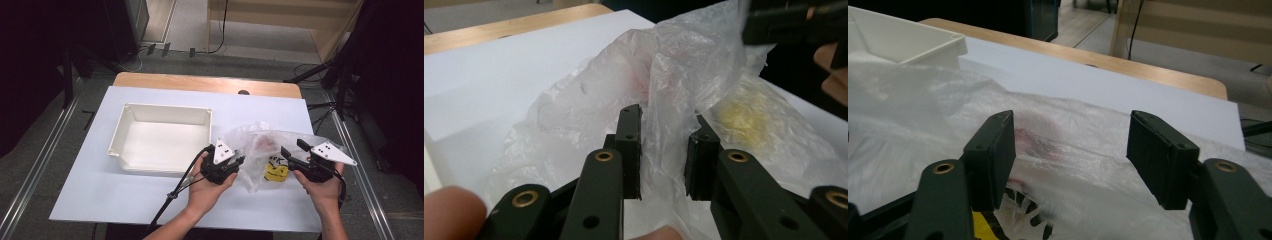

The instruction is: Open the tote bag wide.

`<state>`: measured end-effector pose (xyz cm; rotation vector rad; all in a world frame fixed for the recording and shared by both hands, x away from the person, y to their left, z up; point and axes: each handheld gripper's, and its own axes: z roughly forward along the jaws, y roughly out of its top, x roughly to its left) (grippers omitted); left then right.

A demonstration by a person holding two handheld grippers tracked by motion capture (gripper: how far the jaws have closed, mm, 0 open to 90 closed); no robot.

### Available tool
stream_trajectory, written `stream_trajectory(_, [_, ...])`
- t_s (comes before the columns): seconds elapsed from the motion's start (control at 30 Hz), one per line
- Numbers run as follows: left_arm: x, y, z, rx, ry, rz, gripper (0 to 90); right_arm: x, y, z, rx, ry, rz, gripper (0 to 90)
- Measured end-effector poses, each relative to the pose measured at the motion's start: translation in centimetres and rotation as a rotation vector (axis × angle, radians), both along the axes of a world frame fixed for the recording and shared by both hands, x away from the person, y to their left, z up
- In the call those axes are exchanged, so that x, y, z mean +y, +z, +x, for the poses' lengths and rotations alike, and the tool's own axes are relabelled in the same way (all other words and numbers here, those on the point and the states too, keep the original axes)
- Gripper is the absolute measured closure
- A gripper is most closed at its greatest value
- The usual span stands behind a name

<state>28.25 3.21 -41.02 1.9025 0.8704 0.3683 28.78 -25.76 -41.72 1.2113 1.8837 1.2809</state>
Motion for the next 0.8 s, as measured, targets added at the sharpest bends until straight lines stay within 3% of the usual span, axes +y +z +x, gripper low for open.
stream_trajectory(0.1, [0.2, 0.0, 0.5, 0.034, -0.034, -0.023, 69.6, 0.3, -0.3, 0.5, 0.039, -0.013, -0.024, 27.0])
stream_trajectory(0.17, [0.3, 0.0, 0.4, 0.037, -0.043, -0.023, 60.6, 0.3, -0.3, 0.6, 0.039, -0.024, -0.021, 27.5])
stream_trajectory(0.2, [0.3, 0.0, 0.4, 0.038, -0.051, -0.034, 60.6, 0.3, -0.3, 0.6, 0.039, -0.024, -0.021, 27.5])
stream_trajectory(0.23, [0.4, 0.3, 0.2, 0.030, -0.061, -0.053, 57.0, 0.2, -0.4, 0.6, 0.043, -0.042, -0.018, 32.2])
stream_trajectory(0.37, [0.6, 0.9, 0.1, 0.007, -0.034, -0.086, 59.5, 0.2, -0.7, 0.1, 0.028, -0.067, 0.011, 42.5])
stream_trajectory(0.4, [0.6, 1.0, 0.2, 0.005, -0.026, -0.098, 60.5, 0.3, -0.8, -0.3, 0.002, -0.078, 0.023, 47.6])
stream_trajectory(0.43, [0.7, 1.2, 0.3, 0.001, -0.017, -0.107, 61.9, 0.5, -0.9, -1.5, -0.045, -0.076, 0.078, 58.9])
stream_trajectory(0.53, [0.6, 1.3, 0.4, -0.003, -0.009, -0.104, 66.2, 1.0, -1.0, -2.3, -0.050, -0.042, 0.094, 63.7])
stream_trajectory(0.6, [0.6, 1.2, 0.5, 0.003, -0.007, -0.103, 73.0, 1.7, -1.6, -2.7, -0.004, 0.020, 0.124, 60.7])
stream_trajectory(0.7, [0.5, 1.1, 0.7, 0.022, -0.009, -0.111, 78.0, 2.5, -2.5, -2.5, 0.044, -0.001, 0.119, 40.4])
stream_trajectory(0.73, [0.4, 1.0, 0.8, 0.029, -0.009, -0.107, 78.8, 2.8, -2.9, -2.5, 0.070, -0.010, 0.111, 40.2])
stream_trajectory(0.8, [0.3, 1.0, 0.9, 0.028, -0.009, -0.108, 79.6, 3.2, -3.8, -2.6, 0.105, -0.002, 0.099, 48.7])
